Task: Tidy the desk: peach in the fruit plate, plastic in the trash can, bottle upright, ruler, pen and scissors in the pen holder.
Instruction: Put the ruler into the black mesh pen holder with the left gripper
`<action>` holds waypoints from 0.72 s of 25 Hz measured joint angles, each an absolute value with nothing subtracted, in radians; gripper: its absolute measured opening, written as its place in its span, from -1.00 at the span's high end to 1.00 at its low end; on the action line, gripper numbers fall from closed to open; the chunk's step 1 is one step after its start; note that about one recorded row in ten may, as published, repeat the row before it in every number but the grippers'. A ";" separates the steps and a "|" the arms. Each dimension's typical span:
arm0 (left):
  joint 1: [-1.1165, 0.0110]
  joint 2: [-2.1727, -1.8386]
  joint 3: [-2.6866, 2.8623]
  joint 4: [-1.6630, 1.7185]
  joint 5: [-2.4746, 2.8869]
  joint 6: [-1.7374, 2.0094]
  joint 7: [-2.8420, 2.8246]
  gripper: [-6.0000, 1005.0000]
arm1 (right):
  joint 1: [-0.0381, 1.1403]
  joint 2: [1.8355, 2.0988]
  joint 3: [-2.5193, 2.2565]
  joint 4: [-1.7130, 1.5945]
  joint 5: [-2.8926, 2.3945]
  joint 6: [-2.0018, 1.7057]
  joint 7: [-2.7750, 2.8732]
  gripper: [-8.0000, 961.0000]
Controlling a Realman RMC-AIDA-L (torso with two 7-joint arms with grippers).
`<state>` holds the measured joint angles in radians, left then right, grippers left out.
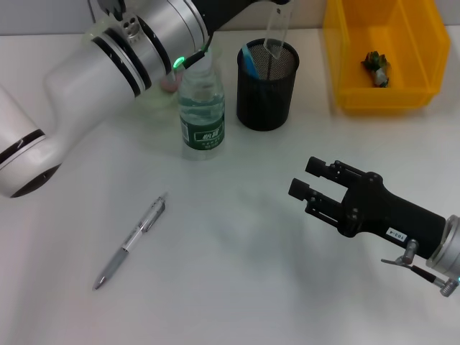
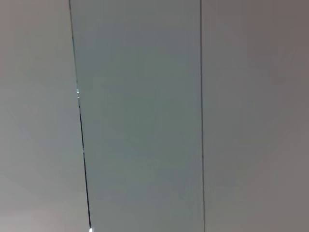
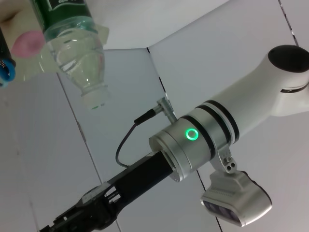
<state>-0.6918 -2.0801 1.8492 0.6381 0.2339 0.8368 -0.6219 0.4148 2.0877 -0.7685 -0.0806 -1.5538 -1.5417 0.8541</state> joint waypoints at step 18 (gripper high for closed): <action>-0.702 -2.080 1.901 0.635 0.107 0.831 -0.593 0.20 | 0.421 2.088 -0.769 -0.078 -1.554 -1.542 0.859 -0.26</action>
<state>-0.7023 -2.0801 1.9005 0.6350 0.1068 0.8313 -0.5927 0.4214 2.0877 -0.7685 -0.0781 -1.5538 -1.5415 0.8591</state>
